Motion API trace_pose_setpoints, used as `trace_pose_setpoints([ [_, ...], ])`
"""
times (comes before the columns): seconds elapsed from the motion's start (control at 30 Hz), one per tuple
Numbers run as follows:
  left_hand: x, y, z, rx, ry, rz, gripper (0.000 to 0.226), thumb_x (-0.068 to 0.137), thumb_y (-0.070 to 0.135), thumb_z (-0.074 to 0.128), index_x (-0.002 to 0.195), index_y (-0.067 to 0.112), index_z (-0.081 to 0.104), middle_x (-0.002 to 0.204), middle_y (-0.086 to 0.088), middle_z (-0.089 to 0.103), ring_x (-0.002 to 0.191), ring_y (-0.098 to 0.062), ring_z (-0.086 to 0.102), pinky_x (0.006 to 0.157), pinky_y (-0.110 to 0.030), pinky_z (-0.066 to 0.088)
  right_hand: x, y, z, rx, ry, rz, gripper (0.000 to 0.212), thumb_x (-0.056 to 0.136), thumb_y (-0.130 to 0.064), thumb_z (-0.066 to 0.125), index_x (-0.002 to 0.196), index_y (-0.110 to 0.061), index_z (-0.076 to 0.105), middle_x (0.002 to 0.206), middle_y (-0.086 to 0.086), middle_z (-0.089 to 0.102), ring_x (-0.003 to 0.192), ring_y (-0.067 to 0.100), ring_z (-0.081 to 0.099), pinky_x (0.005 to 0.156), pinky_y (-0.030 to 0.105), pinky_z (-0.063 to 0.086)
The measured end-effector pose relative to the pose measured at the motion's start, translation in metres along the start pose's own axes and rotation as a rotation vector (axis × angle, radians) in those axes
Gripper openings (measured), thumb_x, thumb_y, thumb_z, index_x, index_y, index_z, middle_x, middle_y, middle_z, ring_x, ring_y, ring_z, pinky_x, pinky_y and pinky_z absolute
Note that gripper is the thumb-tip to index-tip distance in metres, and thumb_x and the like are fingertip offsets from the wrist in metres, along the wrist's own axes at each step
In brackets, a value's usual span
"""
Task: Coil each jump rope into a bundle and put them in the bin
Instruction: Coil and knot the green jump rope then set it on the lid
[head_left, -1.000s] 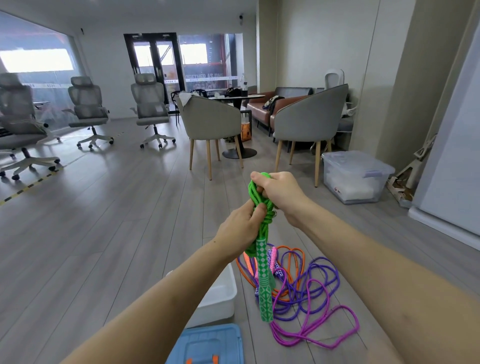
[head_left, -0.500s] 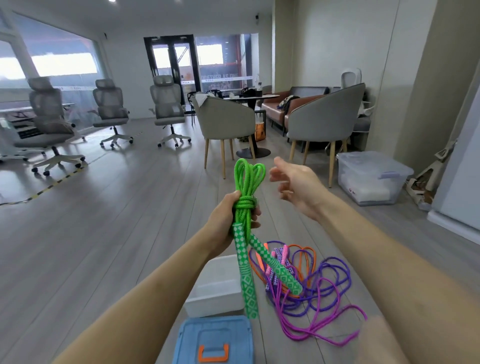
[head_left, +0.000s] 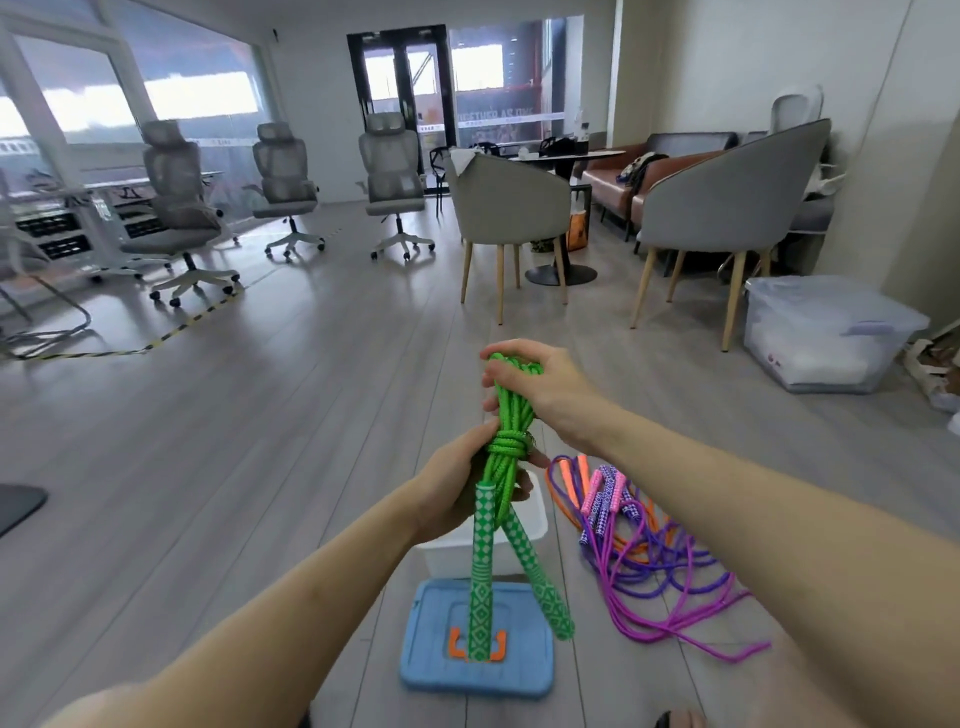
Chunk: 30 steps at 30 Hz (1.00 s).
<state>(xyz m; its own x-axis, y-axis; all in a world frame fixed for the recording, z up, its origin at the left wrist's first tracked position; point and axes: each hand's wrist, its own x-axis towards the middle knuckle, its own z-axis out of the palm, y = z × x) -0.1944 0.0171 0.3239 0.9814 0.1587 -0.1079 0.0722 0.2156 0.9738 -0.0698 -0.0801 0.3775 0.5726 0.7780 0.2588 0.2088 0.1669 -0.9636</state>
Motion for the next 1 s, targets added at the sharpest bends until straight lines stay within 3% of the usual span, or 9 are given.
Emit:
trace_pose_setpoints([
  [0.1,-0.008,-0.019,-0.013,0.008,0.086,0.032,0.055,0.104,0.053,0.044,0.133,0.009,0.058,0.127,-0.016,0.067,0.101,-0.027,0.067,0.102,-0.056,0.051,0.015,0.013,0.03,-0.05,0.081,0.019,0.018,0.102,-0.013,0.061,0.115,-0.002,0.065,0.078,0.011,0.056,0.064,0.021,0.058,0.061,0.032,0.052],
  [0.2,-0.016,-0.031,-0.027,0.107,0.195,0.103,0.037,0.104,0.04,0.054,0.128,0.013,0.056,0.123,-0.015,0.065,0.106,-0.027,0.069,0.096,-0.059,0.055,0.031,0.025,0.056,-0.1,0.064,0.05,0.009,0.103,-0.016,0.059,0.104,-0.008,0.062,0.07,0.008,0.049,0.058,0.02,0.049,0.055,0.034,0.044],
  [0.3,-0.026,-0.031,-0.043,0.137,0.256,0.146,0.03,0.107,0.032,0.049,0.129,0.014,0.056,0.117,-0.016,0.069,0.101,-0.026,0.072,0.091,-0.052,0.057,0.042,0.029,0.073,-0.027,0.059,0.083,0.009,0.104,-0.015,0.057,0.097,-0.01,0.058,0.066,0.007,0.044,0.055,0.02,0.044,0.052,0.035,0.041],
  [0.43,-0.035,-0.028,-0.063,0.175,0.316,0.161,0.035,0.107,0.04,0.044,0.13,0.017,0.056,0.116,-0.013,0.072,0.096,-0.027,0.074,0.082,-0.036,0.057,0.05,0.038,0.09,0.033,0.032,0.107,0.009,0.105,-0.016,0.056,0.102,-0.007,0.058,0.069,0.008,0.047,0.057,0.019,0.046,0.054,0.034,0.043],
  [0.53,-0.034,-0.028,-0.07,0.144,0.367,0.095,0.047,0.106,0.052,0.041,0.124,0.012,0.059,0.11,-0.012,0.072,0.089,-0.026,0.073,0.072,-0.038,0.056,0.056,0.048,0.107,-0.004,0.021,0.108,0.01,0.104,-0.019,0.058,0.101,-0.01,0.06,0.073,0.009,0.05,0.062,0.02,0.048,0.056,0.034,0.044],
  [0.63,-0.031,-0.029,-0.071,0.107,0.393,0.084,0.042,0.108,0.046,0.042,0.121,0.009,0.058,0.104,-0.013,0.068,0.083,-0.026,0.071,0.058,-0.035,0.055,0.061,0.053,0.118,0.008,0.046,0.145,0.011,0.104,-0.021,0.058,0.098,-0.012,0.06,0.07,0.008,0.047,0.058,0.02,0.045,0.053,0.036,0.041],
  [0.77,-0.028,-0.027,-0.072,0.092,0.406,0.088,0.036,0.109,0.039,0.041,0.118,0.008,0.056,0.105,-0.012,0.068,0.082,-0.024,0.072,0.066,-0.043,0.055,0.066,0.056,0.121,0.067,0.092,0.173,0.013,0.105,-0.019,0.056,0.095,-0.011,0.058,0.067,0.006,0.044,0.053,0.017,0.042,0.049,0.032,0.039],
  [0.9,-0.031,-0.025,-0.075,0.032,0.376,0.113,0.038,0.108,0.041,0.042,0.122,0.008,0.054,0.115,-0.013,0.072,0.089,-0.029,0.075,0.074,-0.049,0.058,0.067,0.05,0.116,0.174,0.102,0.175,0.016,0.105,-0.023,0.057,0.106,-0.007,0.057,0.079,0.01,0.053,0.062,0.018,0.052,0.057,0.032,0.046],
  [1.0,-0.033,-0.031,-0.081,-0.089,0.351,0.102,0.051,0.107,0.048,0.043,0.135,0.004,0.044,0.121,-0.013,0.072,0.099,-0.036,0.074,0.073,-0.05,0.061,0.057,0.053,0.104,0.263,-0.011,0.317,0.044,0.102,-0.044,0.057,0.126,-0.006,0.056,0.107,0.014,0.065,0.092,0.023,0.065,0.079,0.034,0.053],
])
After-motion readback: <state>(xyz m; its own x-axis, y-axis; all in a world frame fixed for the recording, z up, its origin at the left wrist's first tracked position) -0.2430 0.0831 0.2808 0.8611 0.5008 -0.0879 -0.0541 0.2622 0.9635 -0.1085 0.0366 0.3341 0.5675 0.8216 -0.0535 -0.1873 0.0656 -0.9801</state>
